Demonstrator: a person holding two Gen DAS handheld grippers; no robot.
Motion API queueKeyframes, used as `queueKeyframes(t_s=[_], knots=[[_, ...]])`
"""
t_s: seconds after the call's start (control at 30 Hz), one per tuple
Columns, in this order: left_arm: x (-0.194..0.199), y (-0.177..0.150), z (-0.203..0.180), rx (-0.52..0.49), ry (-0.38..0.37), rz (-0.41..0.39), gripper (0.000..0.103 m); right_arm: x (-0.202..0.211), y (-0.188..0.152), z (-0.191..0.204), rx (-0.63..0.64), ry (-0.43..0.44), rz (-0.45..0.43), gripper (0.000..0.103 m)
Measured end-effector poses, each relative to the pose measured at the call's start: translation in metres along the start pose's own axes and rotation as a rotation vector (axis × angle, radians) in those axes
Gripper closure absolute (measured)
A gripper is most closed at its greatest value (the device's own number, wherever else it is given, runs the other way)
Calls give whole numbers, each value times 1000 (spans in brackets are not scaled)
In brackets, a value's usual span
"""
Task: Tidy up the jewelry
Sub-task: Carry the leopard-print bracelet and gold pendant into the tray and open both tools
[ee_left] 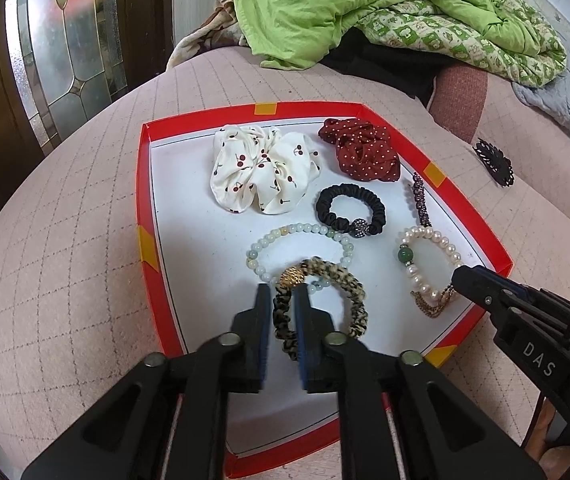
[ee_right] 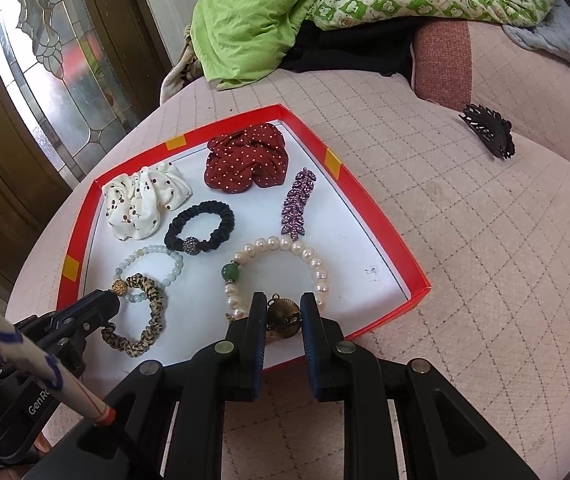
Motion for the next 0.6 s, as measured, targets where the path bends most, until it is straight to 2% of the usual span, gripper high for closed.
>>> queueKeyframes(t_s=[0.27, 0.4, 0.53, 0.6], knots=[[-1, -1, 1, 1, 4, 3, 85, 0, 0, 0, 5, -10, -3, 84], [-2, -2, 1, 2, 6, 2, 74, 1, 0, 0, 3, -14, -2, 84], [-2, -1, 1, -4, 7, 1, 73, 1, 0, -1, 1, -16, -2, 84], [-2, -2, 0, -5, 9, 1, 69, 1, 0, -1, 2, -16, -1, 84]])
Point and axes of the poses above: each gripper's, at about its wrist camera, not at the fingertips, and x roughly against the way its jaws point, z to its left, y to its top, the point moved 3 cm from there along -x, roughly the way its jaws point, and after that the axes turned 8 degrees about -y, right-handed, at the moved point
